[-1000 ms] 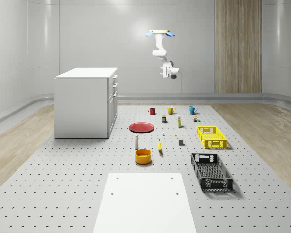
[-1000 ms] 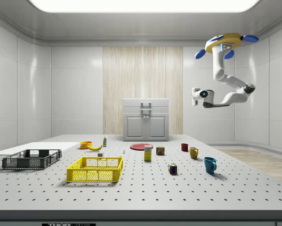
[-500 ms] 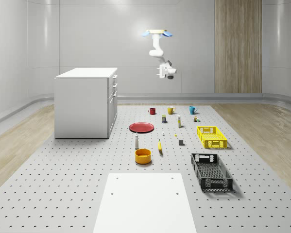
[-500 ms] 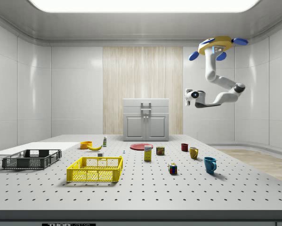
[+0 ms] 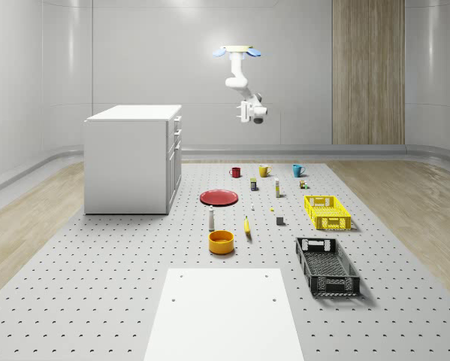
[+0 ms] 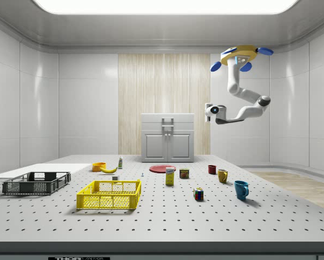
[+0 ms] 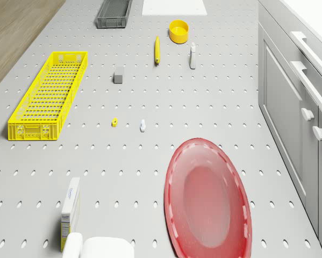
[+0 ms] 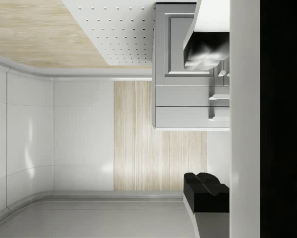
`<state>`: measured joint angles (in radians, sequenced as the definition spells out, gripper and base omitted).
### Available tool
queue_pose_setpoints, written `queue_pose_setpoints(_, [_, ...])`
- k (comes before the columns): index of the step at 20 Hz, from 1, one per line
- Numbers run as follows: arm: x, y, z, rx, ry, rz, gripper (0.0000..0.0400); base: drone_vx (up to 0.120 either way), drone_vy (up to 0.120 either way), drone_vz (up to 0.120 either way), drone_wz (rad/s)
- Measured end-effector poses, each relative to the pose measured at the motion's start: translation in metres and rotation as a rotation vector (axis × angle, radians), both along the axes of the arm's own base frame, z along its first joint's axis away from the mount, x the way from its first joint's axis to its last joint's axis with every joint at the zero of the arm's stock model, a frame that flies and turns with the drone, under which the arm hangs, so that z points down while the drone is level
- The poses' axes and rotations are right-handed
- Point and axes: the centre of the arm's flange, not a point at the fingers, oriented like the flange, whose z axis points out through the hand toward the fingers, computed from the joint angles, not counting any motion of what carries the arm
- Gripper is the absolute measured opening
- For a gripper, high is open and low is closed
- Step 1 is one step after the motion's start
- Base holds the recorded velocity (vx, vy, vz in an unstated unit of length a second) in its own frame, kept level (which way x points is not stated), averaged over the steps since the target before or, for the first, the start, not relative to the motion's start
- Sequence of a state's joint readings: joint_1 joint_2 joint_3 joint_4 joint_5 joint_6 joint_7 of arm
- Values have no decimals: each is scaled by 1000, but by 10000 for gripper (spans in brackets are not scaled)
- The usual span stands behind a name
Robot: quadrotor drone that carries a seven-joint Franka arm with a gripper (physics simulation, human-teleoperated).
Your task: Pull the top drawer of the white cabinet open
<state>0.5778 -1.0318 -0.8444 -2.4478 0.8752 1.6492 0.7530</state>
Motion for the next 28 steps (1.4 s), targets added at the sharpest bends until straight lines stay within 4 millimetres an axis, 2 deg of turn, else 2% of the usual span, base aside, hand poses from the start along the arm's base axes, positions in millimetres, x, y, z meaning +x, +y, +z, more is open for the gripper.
queue_pose_setpoints(10, [0, 0, 0, 0, 0, 0, 305, 120, -116, 0, 0])
queue_pose_setpoints(28, [0, 0, 0, 0, 0, 0, 305, 120, 0, 0, 0])
